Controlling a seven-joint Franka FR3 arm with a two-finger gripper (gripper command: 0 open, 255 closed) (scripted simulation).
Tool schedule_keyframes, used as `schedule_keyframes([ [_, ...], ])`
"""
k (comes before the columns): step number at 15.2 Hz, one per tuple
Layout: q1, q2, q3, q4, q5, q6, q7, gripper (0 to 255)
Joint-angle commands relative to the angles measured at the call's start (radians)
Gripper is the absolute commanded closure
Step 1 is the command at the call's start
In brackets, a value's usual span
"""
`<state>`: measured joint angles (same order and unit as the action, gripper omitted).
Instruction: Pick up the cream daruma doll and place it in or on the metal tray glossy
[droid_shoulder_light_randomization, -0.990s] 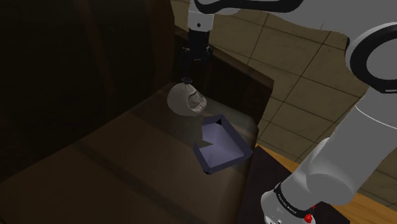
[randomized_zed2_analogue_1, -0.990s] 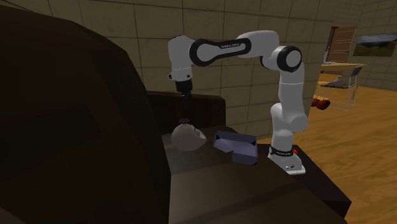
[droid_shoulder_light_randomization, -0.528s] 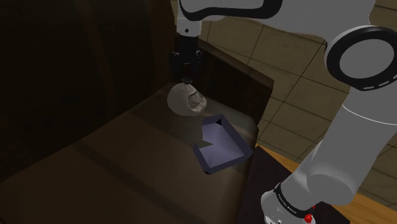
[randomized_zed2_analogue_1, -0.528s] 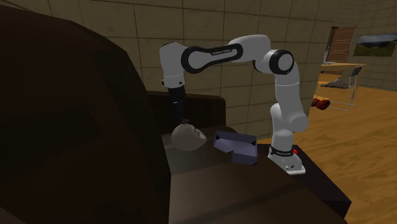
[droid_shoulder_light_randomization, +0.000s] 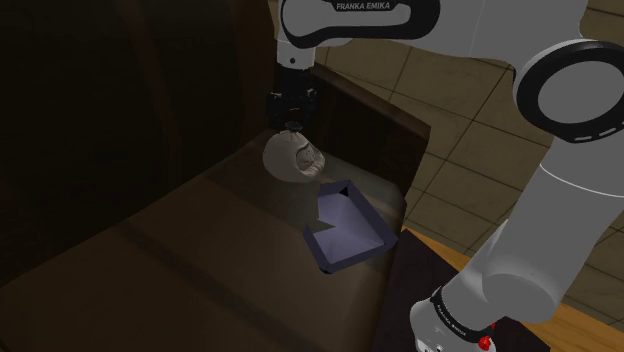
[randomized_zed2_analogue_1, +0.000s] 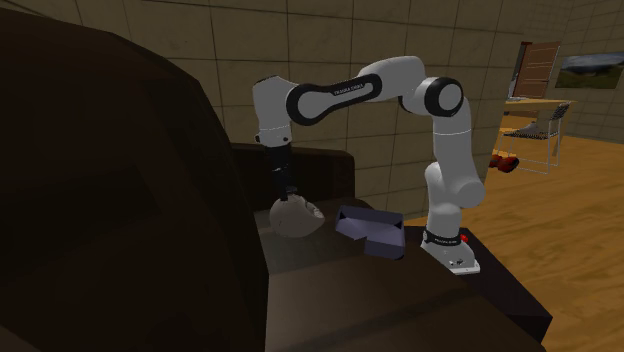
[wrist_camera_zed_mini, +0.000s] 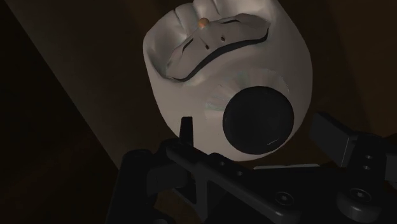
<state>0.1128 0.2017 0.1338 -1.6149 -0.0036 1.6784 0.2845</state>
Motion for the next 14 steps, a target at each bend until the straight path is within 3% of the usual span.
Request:
schedule_keyframes([
  [1, 0.000, 0.000, 0.000, -0.001, 0.000, 0.001, 0.000, 0],
  [3, 0.000, 0.000, 0.000, -0.001, 0.000, 0.001, 0.000, 0],
  [4, 0.000, 0.000, 0.000, -0.001, 0.000, 0.001, 0.000, 255],
  [14, 0.000, -0.001, 0.000, 0.012, 0.000, -0.012, 0.000, 255],
])
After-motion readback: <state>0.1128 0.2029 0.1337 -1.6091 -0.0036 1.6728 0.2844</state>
